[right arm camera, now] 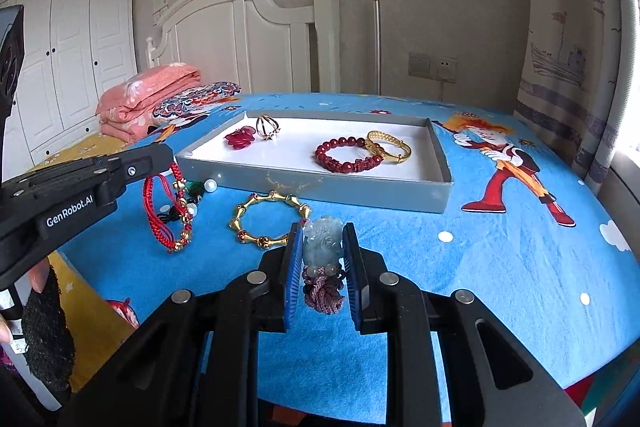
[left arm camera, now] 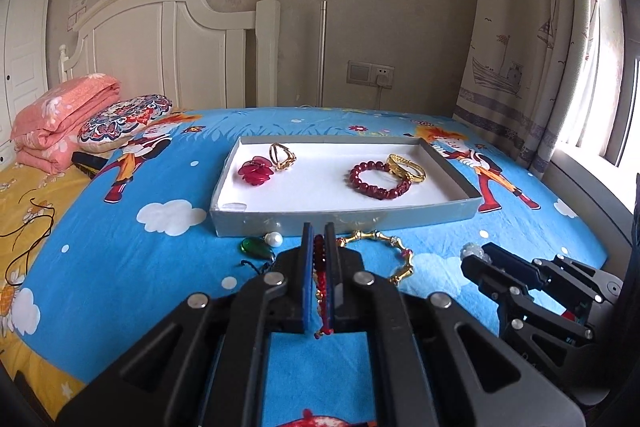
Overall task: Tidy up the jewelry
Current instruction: 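Grasp the red string bracelet with the left tool while the right tool holds the jade pendant, then drop the red string bracelet into the tray with the left tool while the right tool releases the pendant, then close the right tool on the gold bamboo-link bangle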
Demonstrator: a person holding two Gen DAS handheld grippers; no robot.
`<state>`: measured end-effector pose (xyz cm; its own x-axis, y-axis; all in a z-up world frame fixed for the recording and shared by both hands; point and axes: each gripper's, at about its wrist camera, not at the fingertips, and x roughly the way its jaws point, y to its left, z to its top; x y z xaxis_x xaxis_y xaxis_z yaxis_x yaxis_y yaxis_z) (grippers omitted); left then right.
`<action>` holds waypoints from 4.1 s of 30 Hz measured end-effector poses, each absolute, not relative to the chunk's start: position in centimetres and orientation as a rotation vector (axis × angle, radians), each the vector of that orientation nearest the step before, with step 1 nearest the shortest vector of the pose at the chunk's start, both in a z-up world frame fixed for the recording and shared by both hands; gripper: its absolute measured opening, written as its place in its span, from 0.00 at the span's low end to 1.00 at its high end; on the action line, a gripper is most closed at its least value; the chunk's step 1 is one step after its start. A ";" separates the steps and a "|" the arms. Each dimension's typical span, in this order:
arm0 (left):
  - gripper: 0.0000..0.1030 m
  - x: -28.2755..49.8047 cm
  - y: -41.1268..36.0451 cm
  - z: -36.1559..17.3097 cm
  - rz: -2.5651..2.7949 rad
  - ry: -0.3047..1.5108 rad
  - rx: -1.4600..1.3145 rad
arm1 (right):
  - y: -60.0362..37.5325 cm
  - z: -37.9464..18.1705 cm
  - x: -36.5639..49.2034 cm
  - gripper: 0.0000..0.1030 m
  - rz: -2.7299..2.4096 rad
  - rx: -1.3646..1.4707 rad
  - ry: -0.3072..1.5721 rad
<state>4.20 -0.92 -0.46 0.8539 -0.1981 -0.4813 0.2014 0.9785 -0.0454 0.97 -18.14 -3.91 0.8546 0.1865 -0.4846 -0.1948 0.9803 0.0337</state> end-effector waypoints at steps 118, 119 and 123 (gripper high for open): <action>0.95 3.3 1.2 -4.8 0.057 0.437 0.119 | -17.8 -5.3 2.7 0.55 0.140 -0.014 0.598; 0.95 3.3 1.3 -4.9 0.057 0.442 0.115 | -17.7 -5.4 2.7 0.55 0.139 -0.014 0.599; 0.95 3.4 1.2 -5.1 0.051 0.452 0.115 | -17.6 -5.5 2.7 0.55 0.141 -0.018 0.603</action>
<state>3.44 1.22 -5.15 0.8987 0.0742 -0.4323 -0.0234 0.9923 0.1218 2.71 -17.64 -5.47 0.8141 0.1270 -0.5667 -0.1373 0.9902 0.0247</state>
